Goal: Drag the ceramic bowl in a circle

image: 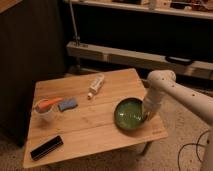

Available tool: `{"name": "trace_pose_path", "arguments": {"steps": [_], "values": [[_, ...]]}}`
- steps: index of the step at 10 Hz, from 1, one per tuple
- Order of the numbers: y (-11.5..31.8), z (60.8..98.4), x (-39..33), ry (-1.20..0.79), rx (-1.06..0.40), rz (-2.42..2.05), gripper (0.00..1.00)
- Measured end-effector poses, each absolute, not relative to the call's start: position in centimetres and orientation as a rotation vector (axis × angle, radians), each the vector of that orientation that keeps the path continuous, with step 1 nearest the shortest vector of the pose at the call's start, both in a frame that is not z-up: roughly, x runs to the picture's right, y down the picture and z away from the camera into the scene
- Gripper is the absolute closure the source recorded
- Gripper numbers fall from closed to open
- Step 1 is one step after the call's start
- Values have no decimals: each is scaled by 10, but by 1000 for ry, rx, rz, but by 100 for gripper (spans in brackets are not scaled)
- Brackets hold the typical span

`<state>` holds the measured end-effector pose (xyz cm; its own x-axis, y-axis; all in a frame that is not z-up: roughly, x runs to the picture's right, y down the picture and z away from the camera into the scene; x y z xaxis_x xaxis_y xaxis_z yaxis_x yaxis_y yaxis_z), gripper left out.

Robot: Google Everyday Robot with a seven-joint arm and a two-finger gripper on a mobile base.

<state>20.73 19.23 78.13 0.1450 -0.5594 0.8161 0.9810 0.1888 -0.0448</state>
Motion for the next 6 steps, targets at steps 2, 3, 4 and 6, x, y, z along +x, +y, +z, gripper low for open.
{"name": "trace_pose_path", "arguments": {"steps": [2,3,4,6], "values": [[222,758,160,-836,-678,-1312,100],[232,748,133,-870,-662,-1350,100],[236,742,107,-893,-647,-1382,100],[237,739,48,-934,-615,-1441,100]]}}
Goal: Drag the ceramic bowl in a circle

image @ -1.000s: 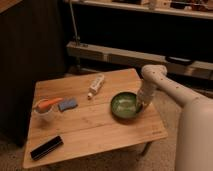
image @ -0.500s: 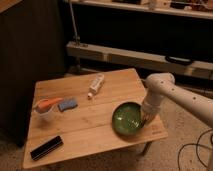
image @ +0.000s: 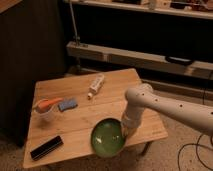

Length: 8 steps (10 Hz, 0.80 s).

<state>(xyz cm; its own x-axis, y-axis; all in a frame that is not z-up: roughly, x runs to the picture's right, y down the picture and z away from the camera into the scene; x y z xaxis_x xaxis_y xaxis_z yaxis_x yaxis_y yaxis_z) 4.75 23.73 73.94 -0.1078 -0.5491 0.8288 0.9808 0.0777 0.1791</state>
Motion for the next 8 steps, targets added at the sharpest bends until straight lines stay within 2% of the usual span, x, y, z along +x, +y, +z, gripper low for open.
{"name": "trace_pose_path", "arguments": {"steps": [3,8], "values": [[226,754,9,-937,-591,-1447,100],[153,831,30,-879,-586,-1355,100]]}}
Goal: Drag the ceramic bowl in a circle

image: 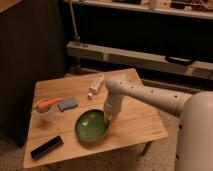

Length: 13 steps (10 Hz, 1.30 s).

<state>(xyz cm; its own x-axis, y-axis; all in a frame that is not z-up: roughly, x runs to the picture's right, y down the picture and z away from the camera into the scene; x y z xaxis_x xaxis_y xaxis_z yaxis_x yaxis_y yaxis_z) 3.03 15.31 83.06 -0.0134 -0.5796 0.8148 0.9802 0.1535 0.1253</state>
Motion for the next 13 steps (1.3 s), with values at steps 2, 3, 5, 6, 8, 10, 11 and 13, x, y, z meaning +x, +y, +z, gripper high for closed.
{"name": "trace_pose_path", "arguments": {"steps": [2,3,5,6,8,10,11,13], "values": [[119,862,50,-846,-592,-1306,100],[102,881,66,-818,-604,-1272,100],[81,902,100,-771,-627,-1214,100],[75,906,129,-746,-636,-1176,100],[76,896,180,-713,-638,-1133,100],[90,871,224,-700,-649,-1127,100],[100,859,229,-707,-655,-1136,100],[133,829,218,-746,-677,-1167,100]]}}
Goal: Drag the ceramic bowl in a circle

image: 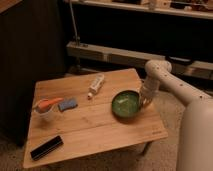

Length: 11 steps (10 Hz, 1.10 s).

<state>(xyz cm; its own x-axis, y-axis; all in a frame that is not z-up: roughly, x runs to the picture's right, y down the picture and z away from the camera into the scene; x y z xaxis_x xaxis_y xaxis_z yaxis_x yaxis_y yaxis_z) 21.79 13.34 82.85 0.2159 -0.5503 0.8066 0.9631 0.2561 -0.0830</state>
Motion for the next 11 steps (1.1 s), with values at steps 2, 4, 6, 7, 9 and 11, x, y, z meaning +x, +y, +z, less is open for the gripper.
{"name": "trace_pose_path", "arguments": {"steps": [2,4,6,7,9,11], "values": [[168,799,196,-788,-686,-1196,100],[194,772,172,-835,-688,-1234,100],[222,740,130,-909,-673,-1302,100],[230,730,108,-934,-660,-1328,100],[239,719,46,-973,-622,-1380,100],[241,721,16,-980,-610,-1394,100]]}}
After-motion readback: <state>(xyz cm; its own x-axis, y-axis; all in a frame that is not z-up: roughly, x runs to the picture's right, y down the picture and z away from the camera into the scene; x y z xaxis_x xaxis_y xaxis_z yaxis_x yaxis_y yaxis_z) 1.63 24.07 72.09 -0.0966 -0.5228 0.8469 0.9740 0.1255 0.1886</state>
